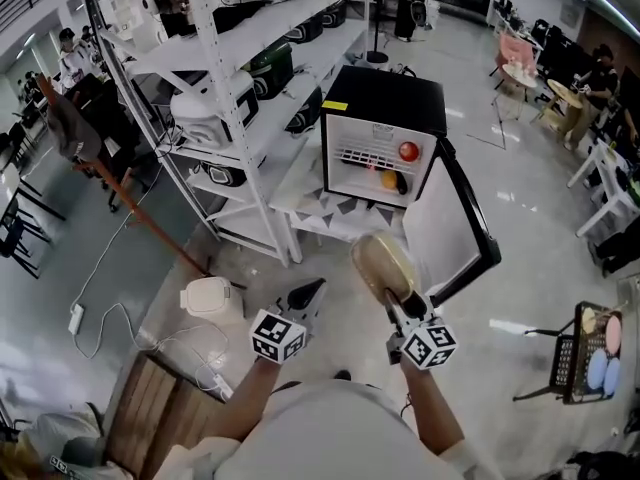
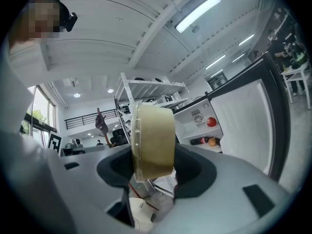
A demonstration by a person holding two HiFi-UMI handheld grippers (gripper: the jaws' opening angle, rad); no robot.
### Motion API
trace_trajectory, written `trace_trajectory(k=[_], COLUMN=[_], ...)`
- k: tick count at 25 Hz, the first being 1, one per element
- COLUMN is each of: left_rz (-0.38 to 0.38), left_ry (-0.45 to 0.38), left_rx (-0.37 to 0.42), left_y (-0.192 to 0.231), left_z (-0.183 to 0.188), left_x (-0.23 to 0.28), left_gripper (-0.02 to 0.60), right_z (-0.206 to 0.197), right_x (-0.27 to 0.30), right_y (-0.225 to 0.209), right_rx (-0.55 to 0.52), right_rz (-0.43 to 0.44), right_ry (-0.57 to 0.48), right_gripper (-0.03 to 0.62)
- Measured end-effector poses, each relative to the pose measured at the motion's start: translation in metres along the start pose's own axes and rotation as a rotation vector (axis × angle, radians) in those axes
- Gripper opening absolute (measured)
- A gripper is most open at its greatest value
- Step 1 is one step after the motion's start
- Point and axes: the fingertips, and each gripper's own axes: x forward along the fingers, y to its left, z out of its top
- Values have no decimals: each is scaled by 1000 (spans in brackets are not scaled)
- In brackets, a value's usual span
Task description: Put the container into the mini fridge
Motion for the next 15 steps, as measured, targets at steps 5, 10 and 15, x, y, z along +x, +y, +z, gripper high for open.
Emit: trace_trajectory(k=[5, 10, 15], left_rz=[19, 36, 31], left_ry=[5, 7, 5], left_rx=[-13, -24, -34], left_y=[5, 19, 36], left_z=[-2, 0, 2], left_x=[19, 31, 43], left_gripper=[3, 3, 3], right_z=[-1, 0, 2], right_x=[13, 28, 47], right_y=[-16, -24, -30], right_rx=[22, 23, 19], right_rz=[13, 22, 10], right_ry=[13, 29, 41], right_gripper=[224, 224, 224])
